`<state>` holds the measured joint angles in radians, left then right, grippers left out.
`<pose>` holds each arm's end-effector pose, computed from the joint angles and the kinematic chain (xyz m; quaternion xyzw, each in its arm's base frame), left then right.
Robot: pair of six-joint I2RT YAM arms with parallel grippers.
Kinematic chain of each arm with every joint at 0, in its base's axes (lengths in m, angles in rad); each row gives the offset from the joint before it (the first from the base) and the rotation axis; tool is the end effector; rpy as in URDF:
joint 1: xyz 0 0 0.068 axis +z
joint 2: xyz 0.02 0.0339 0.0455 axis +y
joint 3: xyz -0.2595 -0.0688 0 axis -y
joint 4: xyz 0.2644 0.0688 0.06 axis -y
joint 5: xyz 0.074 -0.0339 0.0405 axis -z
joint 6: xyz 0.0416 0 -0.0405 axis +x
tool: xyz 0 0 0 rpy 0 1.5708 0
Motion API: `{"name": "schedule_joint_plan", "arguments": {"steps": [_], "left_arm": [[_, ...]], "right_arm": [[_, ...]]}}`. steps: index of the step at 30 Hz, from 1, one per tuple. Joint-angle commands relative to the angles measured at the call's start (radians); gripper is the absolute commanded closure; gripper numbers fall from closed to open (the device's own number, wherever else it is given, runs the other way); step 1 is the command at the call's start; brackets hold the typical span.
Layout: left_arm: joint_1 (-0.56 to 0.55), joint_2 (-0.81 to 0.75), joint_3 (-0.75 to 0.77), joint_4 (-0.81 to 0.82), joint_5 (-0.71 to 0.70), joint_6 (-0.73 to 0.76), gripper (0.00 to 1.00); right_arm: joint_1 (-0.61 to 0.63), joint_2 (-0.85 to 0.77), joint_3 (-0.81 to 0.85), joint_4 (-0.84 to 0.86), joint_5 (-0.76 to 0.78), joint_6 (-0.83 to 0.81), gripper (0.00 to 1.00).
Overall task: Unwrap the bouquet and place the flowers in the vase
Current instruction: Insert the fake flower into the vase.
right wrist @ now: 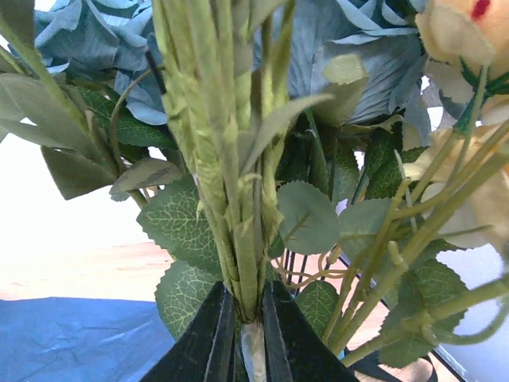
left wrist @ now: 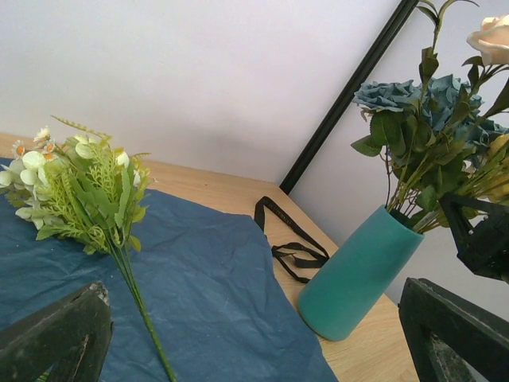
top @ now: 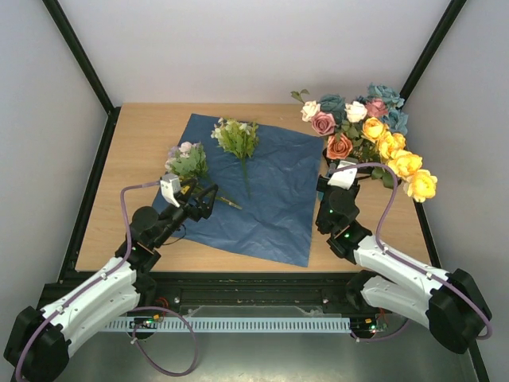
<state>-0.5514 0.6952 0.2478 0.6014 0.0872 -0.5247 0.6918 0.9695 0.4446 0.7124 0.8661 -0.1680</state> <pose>0.1677 -0.1074 0.2371 0.0418 0.6495 -0.4131 0.6370 0.1983 0.1231 0.2657 0.0525 0.6610 -0.0775 0.7446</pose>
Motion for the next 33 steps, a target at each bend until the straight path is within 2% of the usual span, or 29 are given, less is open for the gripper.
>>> {"name": "schedule_joint_plan", "arguments": {"steps": [1, 3, 6, 10, 16, 20, 26, 30, 32, 33], "left_arm": [[-0.004, -0.009, -0.003, 0.046, 0.001, 0.002, 0.01], [-0.005, -0.007, -0.003, 0.047, 0.000, 0.001, 0.01], [-0.005, 0.002, -0.004, 0.050, 0.000, -0.001, 0.01], [-0.004, 0.008, 0.000, 0.049, 0.003, 0.001, 0.01], [-0.005, 0.007, 0.000, 0.043, -0.009, 0.002, 0.00], [-0.005, 0.021, 0.001, 0.049, -0.003, -0.001, 0.00], [-0.005, 0.052, 0.002, 0.064, 0.007, -0.014, 0.01], [-0.005, 0.088, 0.006, 0.069, -0.010, -0.013, 0.00], [-0.004, 0.115, 0.009, 0.070, -0.037, -0.020, 0.00], [-0.005, 0.127, 0.011, 0.068, -0.059, -0.030, 0.00]], "right_arm": [[-0.007, -0.016, -0.007, -0.002, 0.045, 0.051, 0.87], [-0.008, -0.015, -0.007, -0.007, 0.054, 0.068, 0.82], [-0.008, -0.003, 0.000, -0.021, 0.050, 0.079, 0.80], [-0.008, 0.000, 0.053, -0.125, 0.021, 0.148, 0.74], [-0.007, -0.016, 0.113, -0.330, -0.030, 0.328, 0.43], [-0.007, -0.082, 0.127, -0.477, -0.165, 0.429, 0.27], [-0.008, -0.237, 0.108, -0.585, -0.283, 0.530, 0.19], [-0.007, -0.320, 0.099, -0.599, -0.415, 0.567, 0.13], [-0.008, -0.345, 0.108, -0.630, -0.485, 0.579, 0.00], [-0.008, -0.351, 0.113, -0.648, -0.502, 0.596, 0.01]]}}
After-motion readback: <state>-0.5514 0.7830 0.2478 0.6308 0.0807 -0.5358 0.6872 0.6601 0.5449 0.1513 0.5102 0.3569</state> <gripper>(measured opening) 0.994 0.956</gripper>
